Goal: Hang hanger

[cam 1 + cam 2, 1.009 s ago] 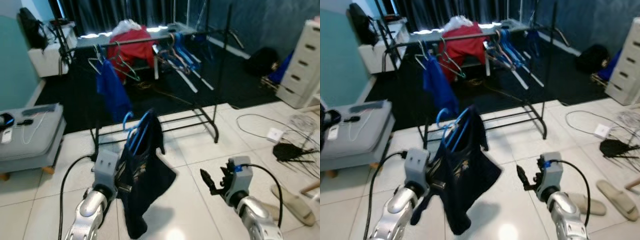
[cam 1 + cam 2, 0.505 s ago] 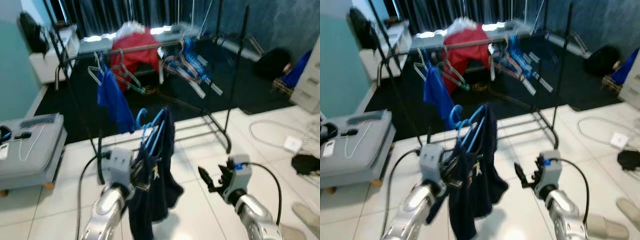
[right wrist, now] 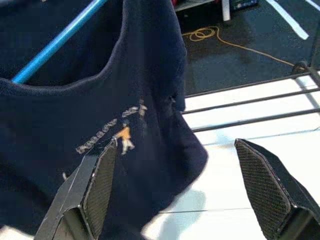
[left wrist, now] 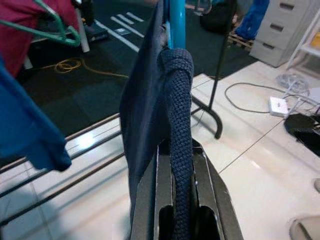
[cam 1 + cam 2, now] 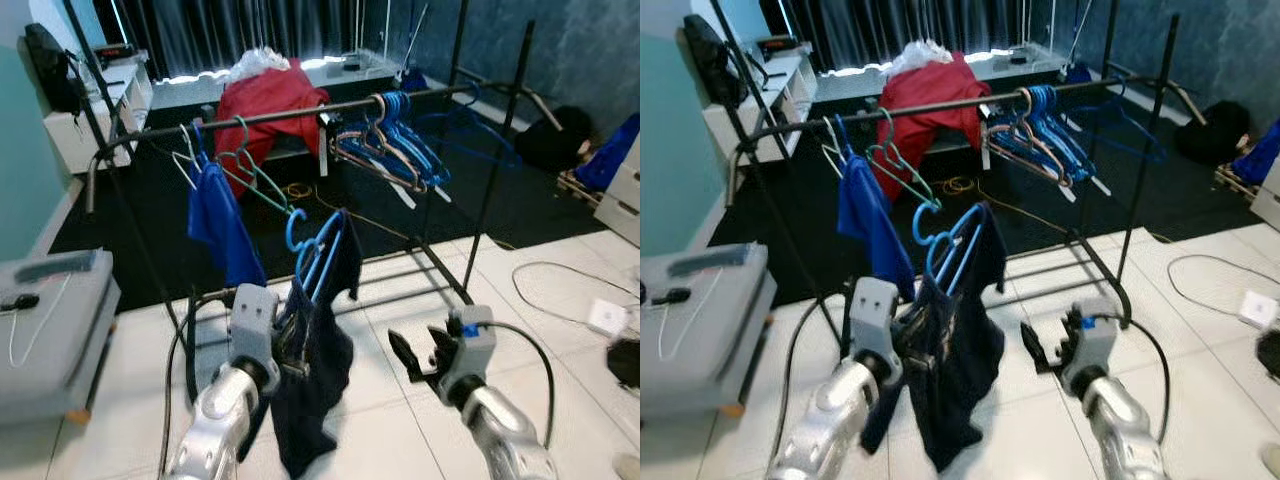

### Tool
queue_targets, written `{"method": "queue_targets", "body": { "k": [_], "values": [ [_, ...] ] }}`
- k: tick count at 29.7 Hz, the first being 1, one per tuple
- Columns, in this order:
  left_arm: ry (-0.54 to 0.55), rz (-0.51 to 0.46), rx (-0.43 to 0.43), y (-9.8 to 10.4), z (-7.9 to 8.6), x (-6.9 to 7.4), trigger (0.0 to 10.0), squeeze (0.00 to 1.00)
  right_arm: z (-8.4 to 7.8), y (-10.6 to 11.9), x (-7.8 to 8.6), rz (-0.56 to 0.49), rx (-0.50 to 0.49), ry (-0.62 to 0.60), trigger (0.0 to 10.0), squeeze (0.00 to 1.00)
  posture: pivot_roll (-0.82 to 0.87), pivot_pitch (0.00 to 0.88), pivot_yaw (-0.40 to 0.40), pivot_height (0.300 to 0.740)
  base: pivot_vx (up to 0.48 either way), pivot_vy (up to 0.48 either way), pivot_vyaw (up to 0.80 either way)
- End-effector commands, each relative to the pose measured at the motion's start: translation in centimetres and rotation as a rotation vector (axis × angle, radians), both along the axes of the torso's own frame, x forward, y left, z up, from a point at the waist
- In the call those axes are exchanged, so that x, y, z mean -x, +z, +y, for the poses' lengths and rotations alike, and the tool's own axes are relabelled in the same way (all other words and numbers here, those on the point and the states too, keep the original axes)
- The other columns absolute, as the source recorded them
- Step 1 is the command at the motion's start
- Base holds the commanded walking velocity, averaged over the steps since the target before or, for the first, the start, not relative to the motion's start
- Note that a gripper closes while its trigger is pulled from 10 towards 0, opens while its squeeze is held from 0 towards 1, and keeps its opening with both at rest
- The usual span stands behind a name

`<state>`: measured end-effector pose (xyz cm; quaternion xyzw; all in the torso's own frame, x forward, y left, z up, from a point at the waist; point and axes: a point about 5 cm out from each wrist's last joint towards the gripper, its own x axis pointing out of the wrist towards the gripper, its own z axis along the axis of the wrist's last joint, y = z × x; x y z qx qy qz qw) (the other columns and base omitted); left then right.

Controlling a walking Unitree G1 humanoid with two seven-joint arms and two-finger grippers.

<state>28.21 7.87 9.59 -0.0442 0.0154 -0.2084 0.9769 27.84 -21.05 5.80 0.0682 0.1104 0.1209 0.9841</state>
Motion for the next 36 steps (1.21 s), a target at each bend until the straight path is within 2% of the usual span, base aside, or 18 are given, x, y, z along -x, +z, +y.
{"method": "queue_targets", "body": {
  "k": [1,2,3,4,6,9,12,15,26,32,34,36],
  "values": [
    [-0.015,0.001,0.035,0.3,-0.5,0.2,10.0,0.00,0.7,-0.2,-0.1,0.012,-0.024,0.018,10.0,0.00,-0.09,0.000,0.045,0.740,0.480,0.000,0.00],
    [-0.015,0.001,0.035,0.3,-0.5,0.2,10.0,0.00,0.7,-0.2,-0.1,0.012,-0.024,0.018,10.0,0.00,-0.09,0.000,0.045,0.740,0.480,0.000,0.00],
    [-0.095,0.011,0.056,0.3,-1.2,0.7,10.0,0.00,0.7,-0.2,-0.1,0.013,-0.030,0.020,10.0,0.00,-0.09,0.000,0.044,0.740,0.480,0.000,0.00],
    [-0.095,0.011,0.056,0.3,-1.2,0.7,10.0,0.00,0.7,-0.2,-0.1,0.013,-0.030,0.020,10.0,0.00,-0.09,0.000,0.044,0.740,0.480,0.000,0.00],
    [-0.197,0.021,0.078,0.3,-2.1,1.5,10.0,0.00,0.7,-0.2,-0.1,0.014,-0.034,0.021,10.0,0.00,-0.09,0.000,0.044,0.740,0.480,0.000,0.00],
    [-0.261,0.034,0.076,0.2,-3.0,2.1,10.0,0.00,0.8,-0.2,0.0,0.015,-0.036,0.022,10.0,0.00,-0.09,0.000,0.047,0.740,0.480,0.000,0.00],
    [-0.263,0.037,0.066,0.1,-3.1,2.2,10.0,0.00,0.8,-0.2,0.0,0.015,-0.036,0.022,10.0,0.00,-0.09,0.000,0.048,0.740,0.480,0.000,0.00],
    [-0.216,0.041,0.073,0.3,-3.3,1.6,10.0,0.00,0.7,-0.2,0.0,0.016,-0.036,0.018,10.0,0.00,-0.09,0.000,0.048,0.740,0.480,0.000,0.00],
    [-0.170,0.034,0.103,1.2,-3.2,1.3,10.0,0.00,0.6,-0.2,0.0,0.017,-0.037,0.017,10.0,0.00,-0.09,0.000,0.043,0.740,0.480,0.000,0.00],
    [-0.084,-0.012,0.099,3.4,-3.1,0.3,10.0,0.00,0.6,-0.2,-0.1,0.018,-0.037,0.017,10.0,0.00,-0.10,0.000,0.043,0.740,0.480,0.000,0.00],
    [-0.003,-0.032,0.084,4.5,-2.7,-0.4,10.0,0.00,0.6,-0.2,-0.1,0.018,-0.036,0.016,10.0,0.00,-0.10,0.000,0.044,0.740,0.398,0.000,0.00],
    [0.034,-0.065,0.068,5.2,-2.5,-0.7,10.0,0.00,0.5,-0.1,-0.1,0.017,-0.036,0.016,10.0,0.00,-0.10,0.000,0.043,0.740,0.167,0.000,0.00]
  ]
}}
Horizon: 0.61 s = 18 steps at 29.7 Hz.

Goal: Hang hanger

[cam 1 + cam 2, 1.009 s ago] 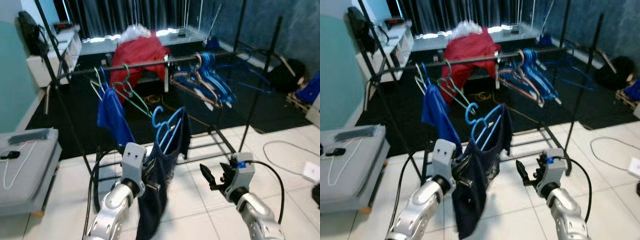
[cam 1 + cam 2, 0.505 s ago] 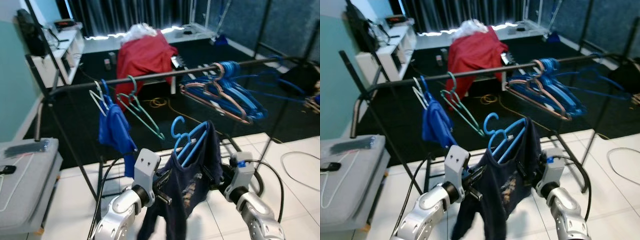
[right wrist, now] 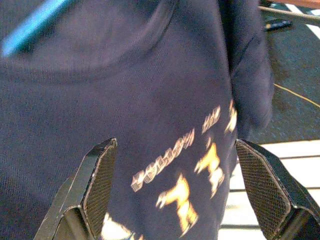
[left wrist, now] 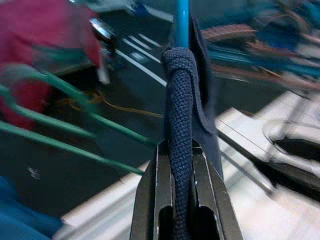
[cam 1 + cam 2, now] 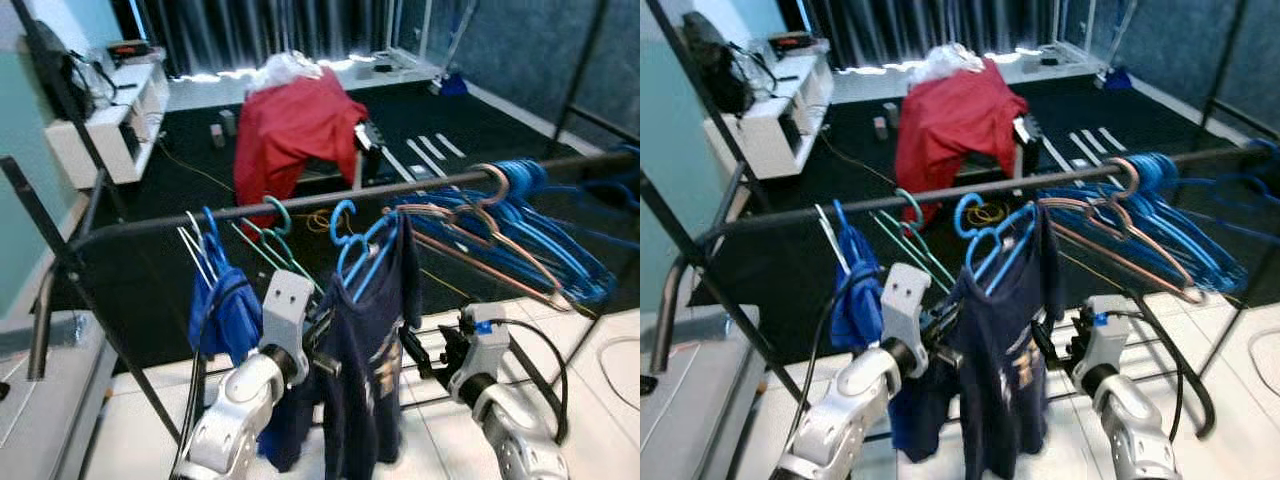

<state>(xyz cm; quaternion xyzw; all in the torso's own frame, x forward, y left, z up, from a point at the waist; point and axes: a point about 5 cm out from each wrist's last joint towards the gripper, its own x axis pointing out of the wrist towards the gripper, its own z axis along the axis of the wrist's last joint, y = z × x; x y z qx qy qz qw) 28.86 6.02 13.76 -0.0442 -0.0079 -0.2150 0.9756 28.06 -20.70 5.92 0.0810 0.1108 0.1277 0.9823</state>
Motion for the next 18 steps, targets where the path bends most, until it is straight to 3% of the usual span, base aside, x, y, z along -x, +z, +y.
{"method": "queue_targets", "body": {
  "k": [1,6,9,11,18],
  "values": [
    [0.044,-0.018,0.059,1.1,-0.6,-0.1,10.0,0.00,0.2,-0.3,0.1,0.014,-0.009,0.005,10.0,0.00,-0.10,0.000,0.043,0.740,0.000,0.000,0.00],
    [0.080,-0.099,0.008,2.5,-0.3,-0.3,10.0,0.00,0.2,-0.2,0.1,0.014,-0.009,0.005,10.0,0.00,-0.10,0.000,0.041,0.740,0.000,0.000,0.00],
    [0.082,-0.095,-0.019,2.4,-0.2,-0.2,10.0,0.00,0.1,-0.2,0.1,0.015,-0.009,0.005,10.0,0.00,-0.10,0.000,0.040,0.740,0.000,0.000,0.00],
    [0.090,-0.032,-0.076,1.5,-0.1,-0.1,10.0,0.00,0.0,-0.2,0.2,0.016,-0.007,0.006,10.0,0.00,-0.10,0.000,0.037,0.740,0.000,0.000,0.00],
    [0.114,0.046,-0.111,1.1,-0.1,0.0,10.0,0.00,-0.1,-0.3,0.2,0.019,-0.004,0.006,10.0,0.00,-0.10,0.000,0.034,0.740,0.000,0.000,0.00]
  ]
}}
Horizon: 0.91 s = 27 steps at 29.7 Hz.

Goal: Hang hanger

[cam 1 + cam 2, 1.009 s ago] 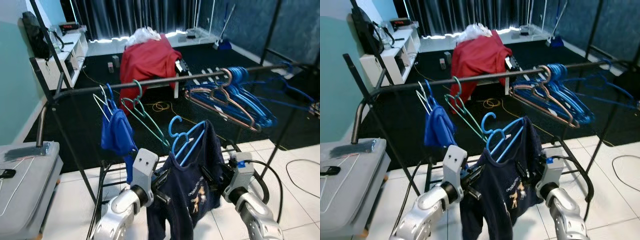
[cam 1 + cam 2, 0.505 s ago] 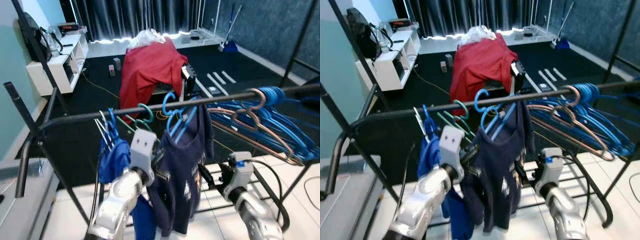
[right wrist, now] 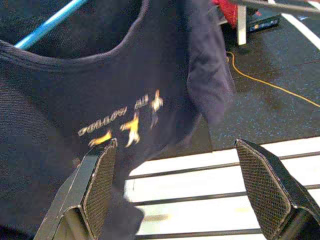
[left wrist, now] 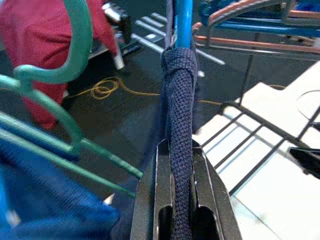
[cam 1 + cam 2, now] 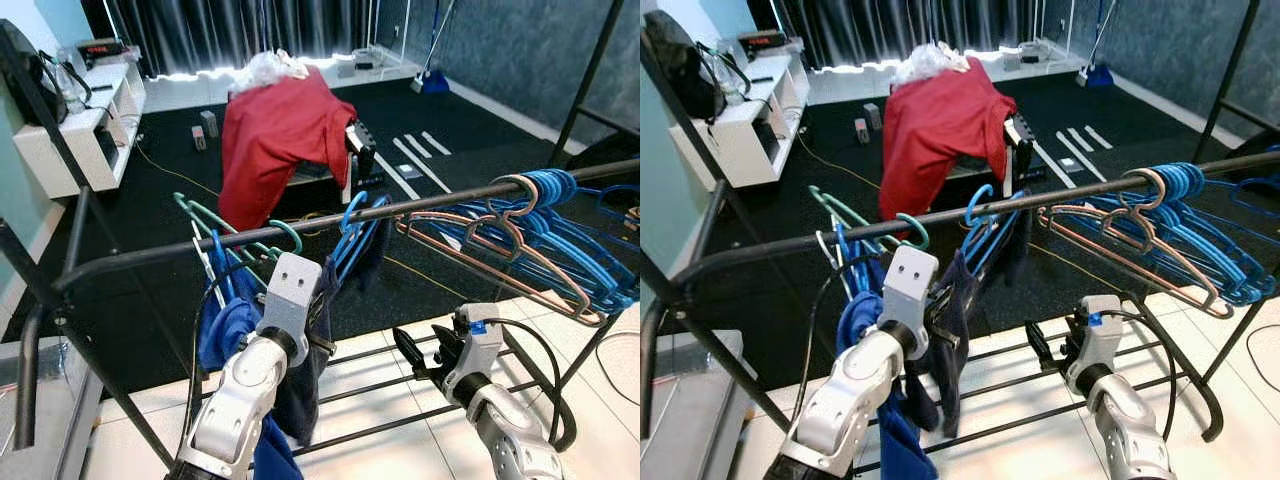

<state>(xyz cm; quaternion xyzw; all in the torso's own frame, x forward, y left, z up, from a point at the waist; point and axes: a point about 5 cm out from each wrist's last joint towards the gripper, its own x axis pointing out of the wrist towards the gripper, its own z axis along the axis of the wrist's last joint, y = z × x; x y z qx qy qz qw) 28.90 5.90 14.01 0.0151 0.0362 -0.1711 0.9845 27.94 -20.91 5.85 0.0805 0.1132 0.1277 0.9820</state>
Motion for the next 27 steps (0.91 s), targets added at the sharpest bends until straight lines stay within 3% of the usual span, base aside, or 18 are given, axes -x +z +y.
{"method": "queue_targets", "body": {
  "k": [1,5,7,9,10,20,23,24,27],
  "values": [
    [0.027,-0.022,0.022,0.8,0.0,0.1,10.0,0.00,0.1,-0.2,0.1,0.014,-0.006,0.005,10.0,0.00,-0.10,0.000,0.034,0.740,0.000,0.000,0.00],
    [0.051,0.081,0.014,0.4,0.0,0.2,10.0,0.00,0.1,-0.2,0.1,0.017,-0.005,0.007,10.0,0.00,-0.10,0.000,0.032,0.740,0.000,0.000,0.00],
    [0.091,0.202,-0.015,-0.5,-0.1,0.4,10.0,0.00,0.1,-0.2,0.1,0.020,-0.006,0.008,10.0,0.00,-0.10,0.000,0.032,0.740,0.000,0.000,0.00],
    [0.091,0.202,-0.015,-0.5,-0.1,0.4,10.0,0.00,0.1,-0.2,0.1,0.020,-0.006,0.008,10.0,0.00,-0.10,0.000,0.032,0.740,0.000,0.000,0.00],
    [0.117,0.265,-0.007,-0.9,-0.3,0.5,10.0,0.00,0.2,-0.2,0.1,0.020,-0.006,0.008,10.0,0.00,-0.10,0.000,0.033,0.740,0.000,0.000,0.00],
    [0.176,0.375,0.036,-1.8,-1.0,1.0,10.0,0.00,0.2,-0.2,0.1,0.022,-0.008,0.008,10.0,0.00,-0.10,0.000,0.032,0.740,0.000,0.000,0.00],
    [0.127,0.400,0.042,-2.5,-1.0,1.6,10.0,0.00,0.2,-0.2,0.1,0.023,-0.009,0.009,10.0,0.00,-0.10,0.000,0.032,0.740,0.000,0.000,0.00],
    [0.090,0.414,0.046,-2.7,-1.1,2.0,10.0,1.00,0.2,-0.2,0.1,0.024,-0.009,0.009,10.0,0.00,-0.10,0.000,0.032,0.740,0.000,0.000,0.00],
    [0.027,0.438,0.047,-2.9,-1.1,2.7,10.0,1.00,0.2,-0.2,0.2,0.025,-0.009,0.009,10.0,0.00,-0.09,0.000,0.030,0.740,0.000,0.000,0.00]
  ]
}}
